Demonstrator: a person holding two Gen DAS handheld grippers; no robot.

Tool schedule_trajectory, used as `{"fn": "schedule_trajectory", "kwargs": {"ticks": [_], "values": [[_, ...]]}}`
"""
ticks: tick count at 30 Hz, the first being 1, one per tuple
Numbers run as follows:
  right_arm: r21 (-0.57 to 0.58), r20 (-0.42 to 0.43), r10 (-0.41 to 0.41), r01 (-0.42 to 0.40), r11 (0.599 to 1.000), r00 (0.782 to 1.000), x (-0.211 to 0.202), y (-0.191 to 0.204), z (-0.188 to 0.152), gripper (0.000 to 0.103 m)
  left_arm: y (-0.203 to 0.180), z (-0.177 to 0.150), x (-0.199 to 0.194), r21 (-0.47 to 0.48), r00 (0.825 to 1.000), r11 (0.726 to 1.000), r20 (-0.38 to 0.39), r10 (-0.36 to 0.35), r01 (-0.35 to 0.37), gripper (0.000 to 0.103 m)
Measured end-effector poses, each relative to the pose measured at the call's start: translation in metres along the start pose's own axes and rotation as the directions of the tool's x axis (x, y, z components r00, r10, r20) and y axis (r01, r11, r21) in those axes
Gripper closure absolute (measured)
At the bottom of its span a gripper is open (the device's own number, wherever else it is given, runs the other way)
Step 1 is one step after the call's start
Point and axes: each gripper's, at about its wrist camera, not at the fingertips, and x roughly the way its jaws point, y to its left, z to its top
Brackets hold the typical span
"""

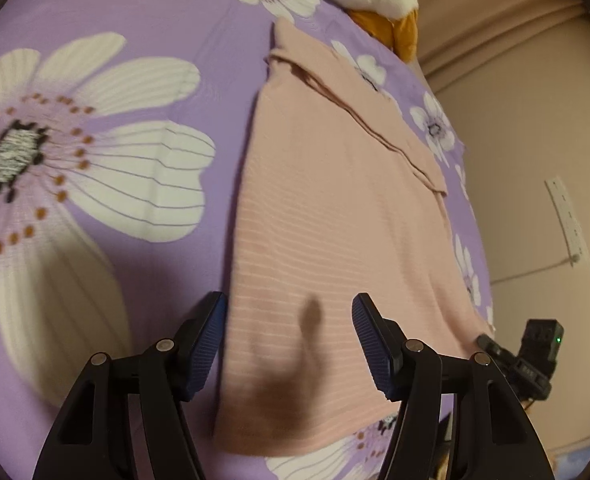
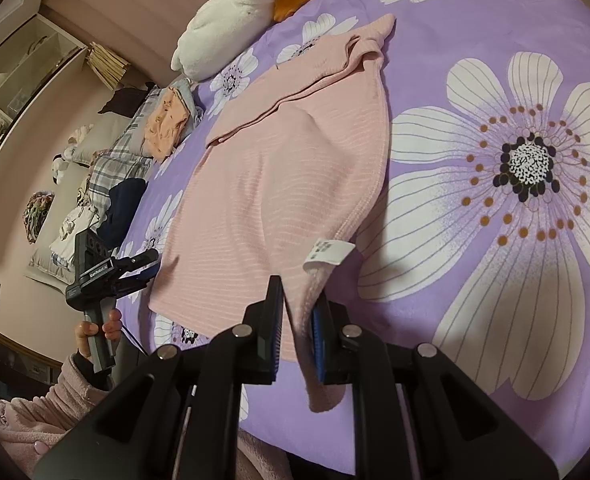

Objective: Fold small clothes
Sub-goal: 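Lift the hem with both grippers and carry it toward the collar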

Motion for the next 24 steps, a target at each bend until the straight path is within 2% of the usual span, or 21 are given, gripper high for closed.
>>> {"fn": "schedule_trajectory", "kwargs": {"ticks": [3,6,7,8,10,13,16,20,24], "values": [[0.005,-0.005,-0.002,0.002,1.000,1.000,0.000,-0.001,-0.002,0.087,0.003,0.000,-0.003,-0.004,0.999,0.999,-0.009,-0.038,0.038,0.041],[0.000,-0.011,-0.004,0.004,1.000,1.000,0.001,-0.002,-0.003,0.087,-0.002,-0.009,-0.006,0.039,1.000,0.999,-0.026,-0.013,0.014,0.046],[0.000,-0.014,-0.005,0.005,1.000,1.000,0.002,-0.002,-0.002,0.087,-0.005,-0.012,-0.005,0.051,0.999,0.999,-0.032,-0.002,0.003,0.057],[-0.001,-0.017,-0.006,0.006,1.000,1.000,0.002,-0.002,-0.002,0.087,-0.006,-0.016,-0.004,0.059,0.999,0.998,-0.045,0.008,-0.005,0.072],[-0.005,-0.020,-0.007,0.007,1.000,1.000,0.005,-0.003,-0.002,0.088,-0.006,-0.022,-0.001,0.060,0.998,0.998,-0.066,0.007,-0.003,0.091],[-0.023,-0.024,-0.032,0.032,0.999,0.999,0.010,0.000,-0.001,0.093,-0.010,-0.024,-0.004,0.049,0.999,0.999,-0.048,0.005,-0.003,0.097],[-0.026,-0.008,-0.033,0.033,0.999,0.999,0.010,0.003,0.001,0.097,-0.017,-0.021,-0.017,0.042,1.000,0.999,0.006,-0.019,0.019,0.098],[-0.064,0.050,0.027,-0.023,0.998,0.998,-0.006,0.017,0.003,0.098,-0.049,-0.018,-0.044,0.138,0.996,0.990,0.076,-0.050,0.039,0.098],[-0.146,0.102,0.072,-0.057,0.988,0.992,-0.028,0.039,0.004,0.099,-0.079,-0.020,-0.062,0.225,0.993,0.974,0.109,-0.046,0.021,0.098]]}}
